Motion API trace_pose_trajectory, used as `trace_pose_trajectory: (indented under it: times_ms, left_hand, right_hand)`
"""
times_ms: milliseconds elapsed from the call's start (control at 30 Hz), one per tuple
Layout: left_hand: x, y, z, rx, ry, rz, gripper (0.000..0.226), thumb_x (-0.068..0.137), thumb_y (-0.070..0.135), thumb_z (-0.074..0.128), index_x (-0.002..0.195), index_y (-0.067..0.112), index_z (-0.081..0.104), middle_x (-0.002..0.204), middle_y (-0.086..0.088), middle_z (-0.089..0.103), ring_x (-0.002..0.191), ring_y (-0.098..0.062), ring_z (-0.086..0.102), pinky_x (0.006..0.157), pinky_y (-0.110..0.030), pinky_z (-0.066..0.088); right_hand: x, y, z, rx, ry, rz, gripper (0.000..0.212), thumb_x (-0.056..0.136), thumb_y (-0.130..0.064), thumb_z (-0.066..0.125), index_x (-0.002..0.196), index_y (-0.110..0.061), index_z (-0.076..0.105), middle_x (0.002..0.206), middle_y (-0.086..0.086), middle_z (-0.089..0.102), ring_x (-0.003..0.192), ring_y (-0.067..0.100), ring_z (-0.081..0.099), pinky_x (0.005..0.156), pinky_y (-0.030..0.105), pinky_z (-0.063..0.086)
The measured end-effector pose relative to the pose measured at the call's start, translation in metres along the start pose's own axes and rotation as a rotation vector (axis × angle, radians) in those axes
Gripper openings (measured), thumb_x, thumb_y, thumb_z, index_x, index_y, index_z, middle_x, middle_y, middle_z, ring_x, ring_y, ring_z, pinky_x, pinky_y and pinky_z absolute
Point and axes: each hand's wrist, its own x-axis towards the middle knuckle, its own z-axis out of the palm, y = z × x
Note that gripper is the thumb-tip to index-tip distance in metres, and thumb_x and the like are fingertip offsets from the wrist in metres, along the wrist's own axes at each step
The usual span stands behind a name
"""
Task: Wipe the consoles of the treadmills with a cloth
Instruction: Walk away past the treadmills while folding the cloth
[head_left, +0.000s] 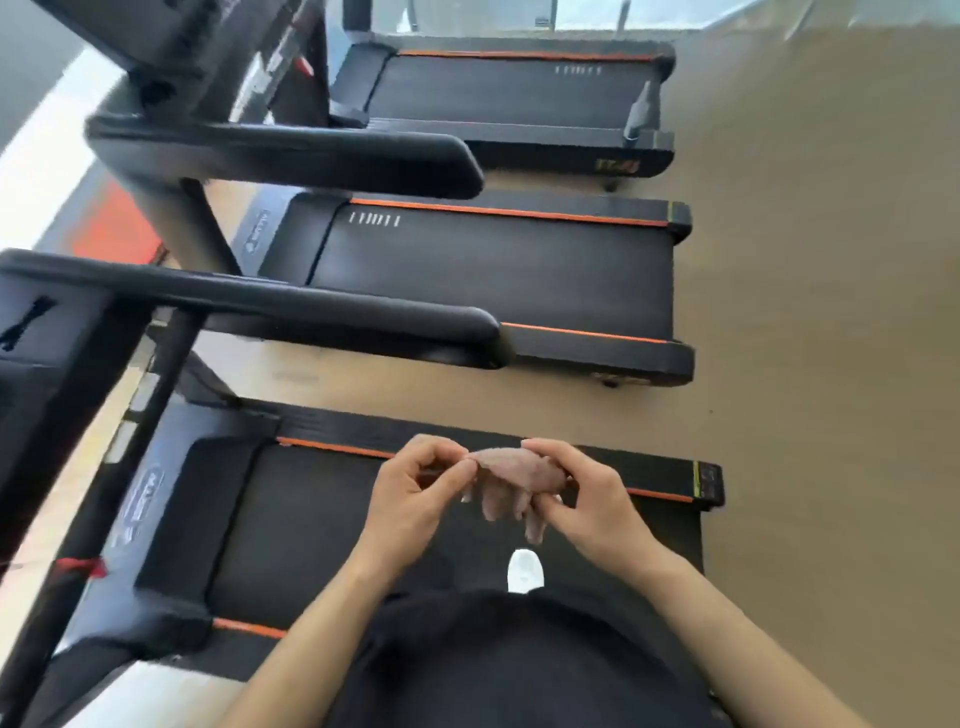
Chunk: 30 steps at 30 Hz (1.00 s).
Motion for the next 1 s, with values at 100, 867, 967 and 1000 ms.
trace_pose_trajectory:
  times_ms: [100,867,967,1000]
  left_hand:
    - [0.015,0.010,0.046,-0.006,-0.160,-0.026,0.012,0.094,0.014,0.070,0.085,0.007,0.071,0.085,0.002,0.076,0.080,-0.009,0.068,0.075,-0.018,0.053]
    - [0.212,0.084,0.449,0.253,-1.068,0.044,0.014,0.098,0.014,0.069,0.086,0.009,0.072,0.070,0.003,0.075,0.068,-0.002,0.065,0.070,-0.024,0.051]
    - [0.249,0.096,0.501,0.267,-1.099,0.057,0.017,0.099,0.017,0.068,0.085,0.007,0.071,0.069,0.003,0.072,0.064,0.001,0.058,0.066,-0.020,0.044]
    - [0.260,0.098,0.517,0.290,-1.084,0.071,0.016,0.098,0.019,0.069,0.086,0.009,0.073,0.071,0.000,0.071,0.066,-0.002,0.057,0.066,-0.023,0.045]
  right_hand:
    - [-0.032,0.029,-0.042,-0.025,0.154,0.080,0.041,0.088,0.001,0.072,0.123,-0.018,0.066,0.097,-0.005,0.071,0.091,0.010,0.068,0.082,0.017,0.053]
    - [-0.035,0.146,-0.336,-0.036,0.730,0.563,0.007,0.088,-0.019,0.076,0.088,-0.026,0.075,0.081,-0.015,0.071,0.076,0.001,0.064,0.066,0.013,0.044]
    - [-0.029,0.169,-0.395,-0.146,0.752,0.602,0.012,0.087,-0.015,0.074,0.085,-0.027,0.072,0.083,-0.011,0.070,0.082,0.003,0.062,0.069,0.016,0.046]
    - [-0.028,0.176,-0.413,-0.138,0.759,0.613,0.014,0.088,-0.014,0.073,0.086,-0.027,0.071,0.083,-0.012,0.070,0.081,0.001,0.062,0.068,0.014,0.046]
